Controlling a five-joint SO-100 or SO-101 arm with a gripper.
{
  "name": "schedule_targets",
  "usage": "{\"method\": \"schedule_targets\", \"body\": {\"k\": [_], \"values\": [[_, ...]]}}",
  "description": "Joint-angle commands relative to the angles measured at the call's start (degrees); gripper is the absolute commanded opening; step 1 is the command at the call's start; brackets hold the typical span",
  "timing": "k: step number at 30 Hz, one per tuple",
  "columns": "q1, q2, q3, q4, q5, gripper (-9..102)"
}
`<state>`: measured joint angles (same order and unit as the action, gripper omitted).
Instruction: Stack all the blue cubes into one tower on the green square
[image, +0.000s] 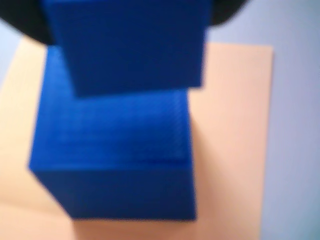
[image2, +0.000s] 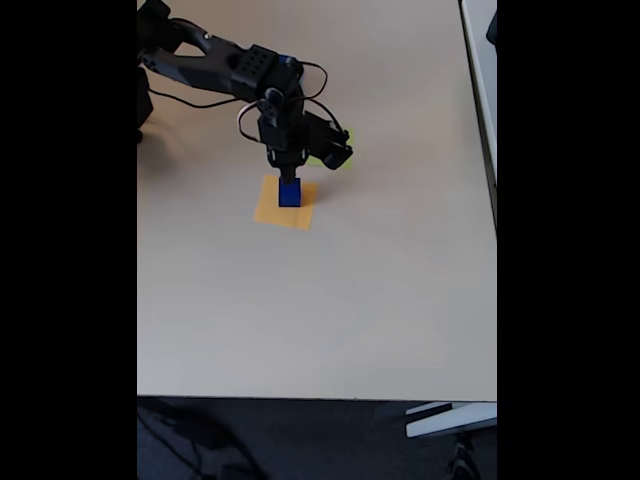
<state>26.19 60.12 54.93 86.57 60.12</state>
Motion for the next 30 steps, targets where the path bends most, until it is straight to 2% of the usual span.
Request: {"method": "schedule_targets", "body": {"k": [1, 30], "values": [[0.44, 2.55, -2.20, -0.79, -0.44, 2], [1.05, -0.18, -3.25, -0.97, 1.67, 1]]}}
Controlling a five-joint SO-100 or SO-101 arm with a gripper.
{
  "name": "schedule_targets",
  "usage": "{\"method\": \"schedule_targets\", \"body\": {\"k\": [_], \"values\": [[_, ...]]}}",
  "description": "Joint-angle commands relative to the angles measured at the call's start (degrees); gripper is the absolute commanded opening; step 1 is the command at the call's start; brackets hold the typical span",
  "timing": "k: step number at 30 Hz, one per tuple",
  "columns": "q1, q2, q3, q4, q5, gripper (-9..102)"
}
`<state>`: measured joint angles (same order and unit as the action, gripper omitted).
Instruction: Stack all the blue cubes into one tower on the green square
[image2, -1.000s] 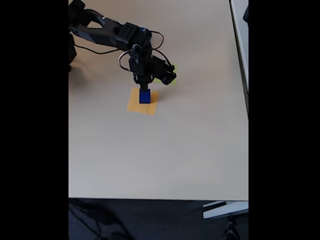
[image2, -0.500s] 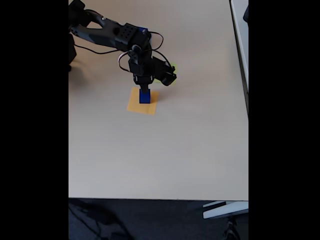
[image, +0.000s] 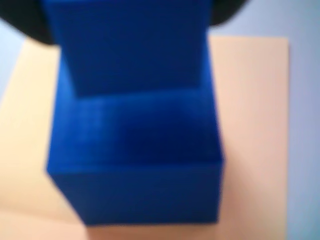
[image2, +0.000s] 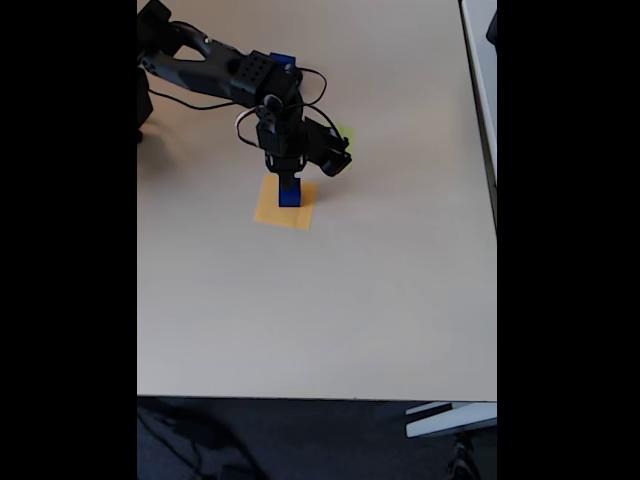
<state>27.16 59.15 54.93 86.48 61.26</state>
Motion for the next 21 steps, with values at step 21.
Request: {"method": "schedule_targets", "body": {"k": [21], "values": [[-0.97, -0.97, -4.92, -1.76, 1.49, 2]]}}
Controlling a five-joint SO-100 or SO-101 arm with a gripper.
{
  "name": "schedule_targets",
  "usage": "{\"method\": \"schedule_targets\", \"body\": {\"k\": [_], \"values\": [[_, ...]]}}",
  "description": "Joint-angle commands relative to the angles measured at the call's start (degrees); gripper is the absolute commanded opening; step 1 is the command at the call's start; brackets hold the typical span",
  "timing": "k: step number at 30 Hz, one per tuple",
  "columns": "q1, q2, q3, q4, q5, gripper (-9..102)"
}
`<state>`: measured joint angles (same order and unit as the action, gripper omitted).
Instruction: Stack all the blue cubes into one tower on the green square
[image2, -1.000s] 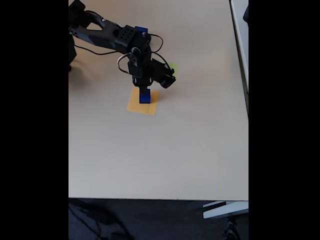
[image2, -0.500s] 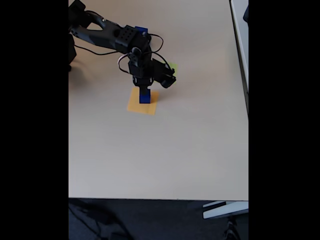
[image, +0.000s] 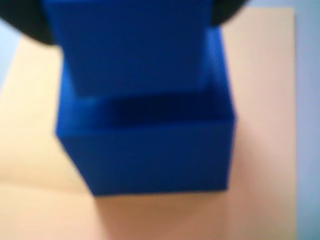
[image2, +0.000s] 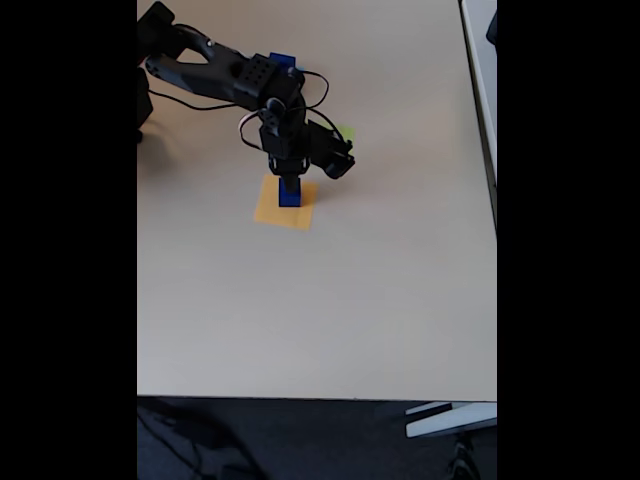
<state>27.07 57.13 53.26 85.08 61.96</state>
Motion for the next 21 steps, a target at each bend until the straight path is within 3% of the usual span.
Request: {"method": "schedule_targets", "body": {"k": [1, 21], "values": [[-0.97, 1.05, -3.25, -0.35, 0.79, 2], [-0.88, 2.11, -1.32, -0.18, 1.85, 1]]}}
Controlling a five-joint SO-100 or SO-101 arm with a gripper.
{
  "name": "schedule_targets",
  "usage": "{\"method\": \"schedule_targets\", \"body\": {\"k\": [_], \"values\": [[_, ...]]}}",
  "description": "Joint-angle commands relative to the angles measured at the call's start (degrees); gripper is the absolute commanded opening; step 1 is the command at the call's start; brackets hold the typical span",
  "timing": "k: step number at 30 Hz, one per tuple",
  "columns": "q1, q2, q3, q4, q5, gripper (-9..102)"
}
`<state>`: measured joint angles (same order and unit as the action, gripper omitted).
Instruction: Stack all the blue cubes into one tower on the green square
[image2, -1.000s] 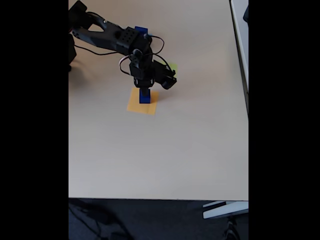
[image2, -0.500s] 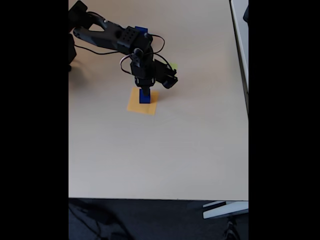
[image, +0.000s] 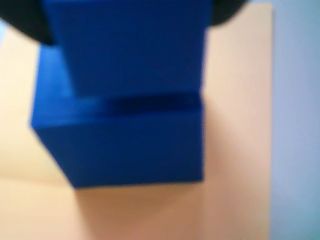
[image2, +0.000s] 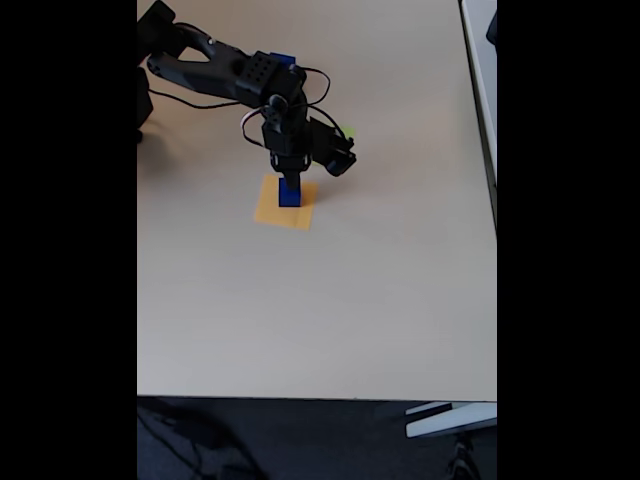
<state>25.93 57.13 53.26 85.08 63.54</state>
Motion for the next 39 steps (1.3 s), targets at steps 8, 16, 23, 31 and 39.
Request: {"method": "schedule_targets", "body": {"k": [8, 16, 23, 31, 39], "values": [[0.88, 2.11, -0.70, -0.18, 0.35, 1], [1.14, 2.55, 0.44, -0.35, 0.35, 1], [1.23, 2.64, 0.79, -0.53, 0.44, 2], [1.23, 2.64, 0.53, -0.53, 0.35, 4], [1.58, 2.46, 0.26, -0.70, -0.26, 6]]}}
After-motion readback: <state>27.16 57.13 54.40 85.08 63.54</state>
